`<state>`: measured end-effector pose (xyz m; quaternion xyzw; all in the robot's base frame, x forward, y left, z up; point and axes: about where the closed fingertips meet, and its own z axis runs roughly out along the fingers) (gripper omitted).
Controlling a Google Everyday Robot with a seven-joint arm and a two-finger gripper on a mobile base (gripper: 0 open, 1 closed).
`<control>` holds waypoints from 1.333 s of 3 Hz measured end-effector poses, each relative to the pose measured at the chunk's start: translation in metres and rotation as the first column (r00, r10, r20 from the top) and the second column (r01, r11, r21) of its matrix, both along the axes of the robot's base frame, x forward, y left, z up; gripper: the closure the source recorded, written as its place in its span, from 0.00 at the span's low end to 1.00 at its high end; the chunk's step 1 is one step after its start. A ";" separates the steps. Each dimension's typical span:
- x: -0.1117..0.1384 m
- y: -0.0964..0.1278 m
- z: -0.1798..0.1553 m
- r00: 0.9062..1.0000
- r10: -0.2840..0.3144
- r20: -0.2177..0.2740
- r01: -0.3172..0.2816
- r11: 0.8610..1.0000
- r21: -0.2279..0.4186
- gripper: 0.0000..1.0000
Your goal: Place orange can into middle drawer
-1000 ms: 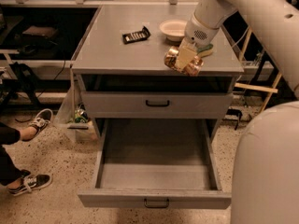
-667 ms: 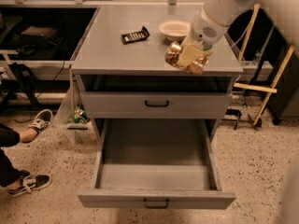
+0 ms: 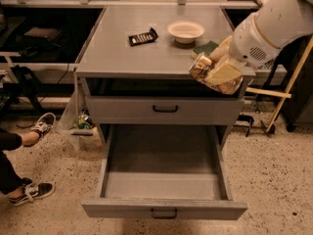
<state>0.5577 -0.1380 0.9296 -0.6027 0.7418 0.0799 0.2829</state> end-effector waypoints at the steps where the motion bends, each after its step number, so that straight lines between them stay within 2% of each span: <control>1: 0.000 -0.001 -0.001 1.000 -0.002 -0.002 0.002 1.000 -0.001 1.00; 2: 0.005 0.002 -0.029 1.000 0.004 -0.006 -0.004 1.000 -0.022 1.00; 3: 0.006 0.005 -0.106 0.999 0.040 -0.010 -0.040 0.998 -0.050 1.00; 4: 0.020 0.016 -0.200 0.997 0.074 -0.007 -0.075 0.994 -0.074 1.00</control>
Offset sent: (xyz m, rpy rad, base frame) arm 0.0136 0.0047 -0.0762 -0.0542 0.0129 0.0088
